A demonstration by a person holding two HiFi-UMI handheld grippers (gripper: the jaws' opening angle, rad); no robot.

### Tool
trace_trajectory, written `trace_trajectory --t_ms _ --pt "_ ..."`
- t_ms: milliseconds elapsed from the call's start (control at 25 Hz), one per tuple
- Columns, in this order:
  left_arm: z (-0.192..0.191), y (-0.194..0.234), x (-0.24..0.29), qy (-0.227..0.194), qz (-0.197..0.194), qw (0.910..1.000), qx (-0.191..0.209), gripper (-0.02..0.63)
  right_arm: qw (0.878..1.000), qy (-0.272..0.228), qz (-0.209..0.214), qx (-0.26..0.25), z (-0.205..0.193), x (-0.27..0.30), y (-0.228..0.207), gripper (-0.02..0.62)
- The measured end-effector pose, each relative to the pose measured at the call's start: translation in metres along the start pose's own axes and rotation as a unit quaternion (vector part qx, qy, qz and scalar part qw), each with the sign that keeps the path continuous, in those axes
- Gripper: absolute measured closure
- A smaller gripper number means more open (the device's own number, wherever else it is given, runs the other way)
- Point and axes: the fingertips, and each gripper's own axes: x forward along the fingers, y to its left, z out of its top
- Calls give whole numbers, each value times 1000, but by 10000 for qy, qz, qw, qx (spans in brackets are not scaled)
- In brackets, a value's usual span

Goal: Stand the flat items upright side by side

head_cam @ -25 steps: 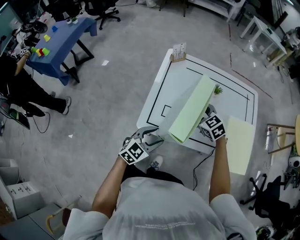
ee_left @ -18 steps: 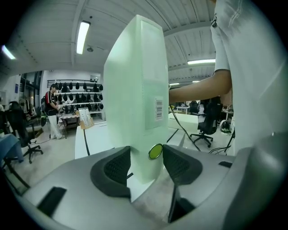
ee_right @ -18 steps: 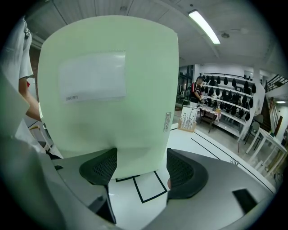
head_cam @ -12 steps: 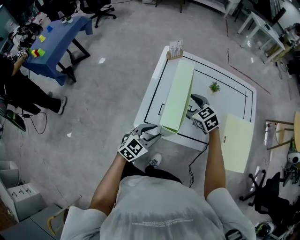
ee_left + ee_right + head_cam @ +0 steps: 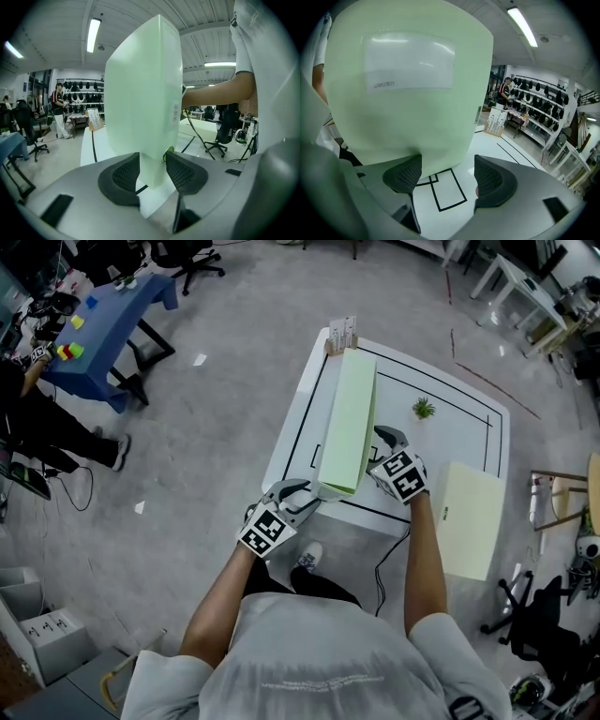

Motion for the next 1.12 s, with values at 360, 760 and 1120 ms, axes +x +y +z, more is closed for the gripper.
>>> trace_trajectory --t_ms 360,760,1120 --pt "2 -11 -33 153 665 9962 -534 417 9924 -1004 -117 695 -1 -55 21 230" --pt "45 -45 -79 -474 1451 9806 -1233 417 9751 -1789 -756 1072 -27 -184 39 249" --pt "77 -167 -74 -1041 1242 9651 -2055 365 9631 -1740 -1325 1568 -118 -339 70 249"
